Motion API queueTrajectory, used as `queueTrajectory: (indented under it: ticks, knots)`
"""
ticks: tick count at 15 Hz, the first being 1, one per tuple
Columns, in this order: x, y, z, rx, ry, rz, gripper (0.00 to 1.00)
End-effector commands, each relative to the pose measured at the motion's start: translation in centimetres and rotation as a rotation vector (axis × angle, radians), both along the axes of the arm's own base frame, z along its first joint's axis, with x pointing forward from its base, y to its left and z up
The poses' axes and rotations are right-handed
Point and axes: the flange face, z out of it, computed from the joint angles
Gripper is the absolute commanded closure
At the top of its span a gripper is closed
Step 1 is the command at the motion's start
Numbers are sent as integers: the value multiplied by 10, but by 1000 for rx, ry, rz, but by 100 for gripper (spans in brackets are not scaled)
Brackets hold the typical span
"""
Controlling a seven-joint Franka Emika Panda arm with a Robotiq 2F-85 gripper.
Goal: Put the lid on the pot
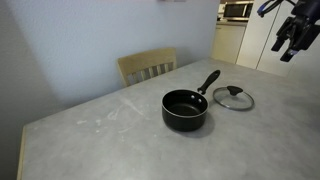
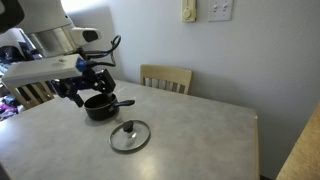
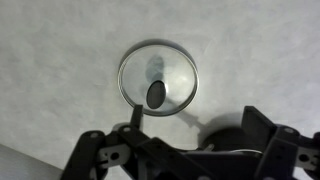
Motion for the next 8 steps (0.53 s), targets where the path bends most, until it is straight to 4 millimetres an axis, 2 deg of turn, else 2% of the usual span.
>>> queueTrajectory:
  ticks: [1, 4, 5, 8]
  knots:
    - [21, -8, -11, -27, 76, 70, 0]
    - [30, -18, -13, -50, 94, 124, 0]
    - [21, -7, -11, -32, 69, 89, 0]
    - [27, -13, -13, -41, 72, 100, 0]
